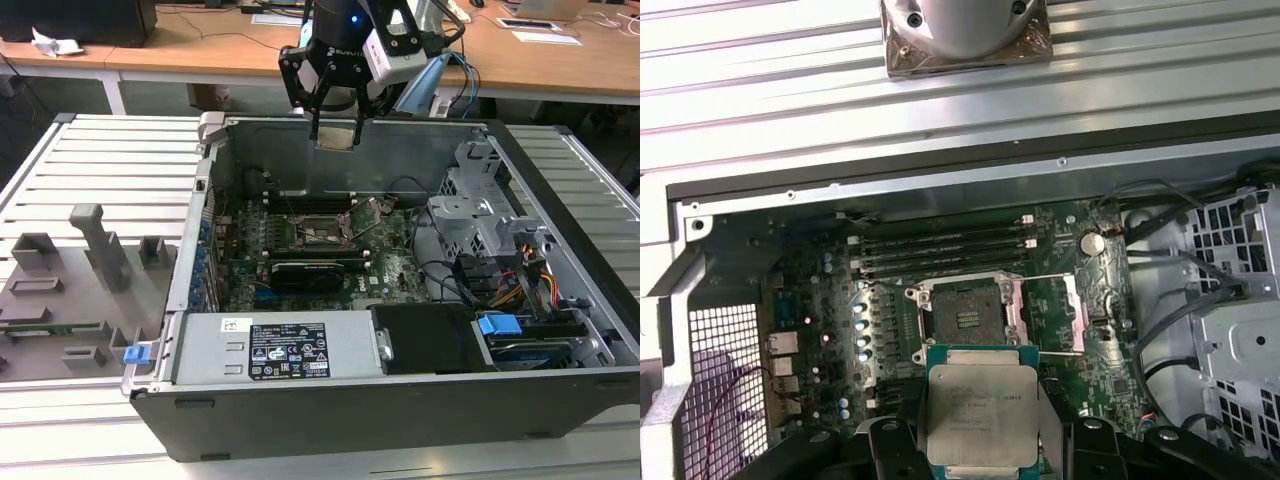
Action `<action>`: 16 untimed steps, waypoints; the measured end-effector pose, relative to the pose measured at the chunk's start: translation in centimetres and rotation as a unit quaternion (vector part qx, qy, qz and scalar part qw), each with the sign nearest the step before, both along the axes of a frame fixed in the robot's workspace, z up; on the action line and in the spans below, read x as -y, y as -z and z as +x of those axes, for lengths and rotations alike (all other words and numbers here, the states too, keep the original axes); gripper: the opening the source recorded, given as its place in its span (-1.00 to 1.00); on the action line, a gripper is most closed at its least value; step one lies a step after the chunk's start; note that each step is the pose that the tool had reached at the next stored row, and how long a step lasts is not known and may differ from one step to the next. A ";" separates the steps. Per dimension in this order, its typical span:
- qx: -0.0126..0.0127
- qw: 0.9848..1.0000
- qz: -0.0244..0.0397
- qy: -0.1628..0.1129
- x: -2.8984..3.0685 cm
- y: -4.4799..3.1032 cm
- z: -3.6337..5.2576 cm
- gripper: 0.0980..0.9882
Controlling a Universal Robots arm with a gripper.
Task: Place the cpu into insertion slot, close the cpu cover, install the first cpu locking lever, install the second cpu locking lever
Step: 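Place the cpu into insertion slot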
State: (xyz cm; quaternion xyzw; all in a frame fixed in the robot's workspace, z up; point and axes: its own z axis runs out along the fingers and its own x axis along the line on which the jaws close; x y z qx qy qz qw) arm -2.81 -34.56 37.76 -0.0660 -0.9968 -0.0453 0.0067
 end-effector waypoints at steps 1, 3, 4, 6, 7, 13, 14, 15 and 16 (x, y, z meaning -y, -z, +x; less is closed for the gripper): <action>0.000 1.000 0.000 0.002 0.00 0.00 0.00 -0.01; 0.000 1.000 0.000 0.004 0.00 0.00 0.00 -0.01; 0.000 1.000 0.000 0.005 0.00 0.00 0.00 -0.01; 0.000 1.000 0.000 0.007 0.00 0.00 0.00 -0.01; 0.000 1.000 0.000 0.008 0.00 0.00 0.00 -0.01; 0.000 1.000 0.000 0.014 0.00 0.00 0.00 -0.01; 0.000 1.000 0.000 0.015 0.00 0.00 0.00 -0.01; 0.000 1.000 0.000 0.016 0.00 0.00 0.00 -0.01; 0.000 1.000 0.000 0.016 0.00 0.00 0.00 -0.01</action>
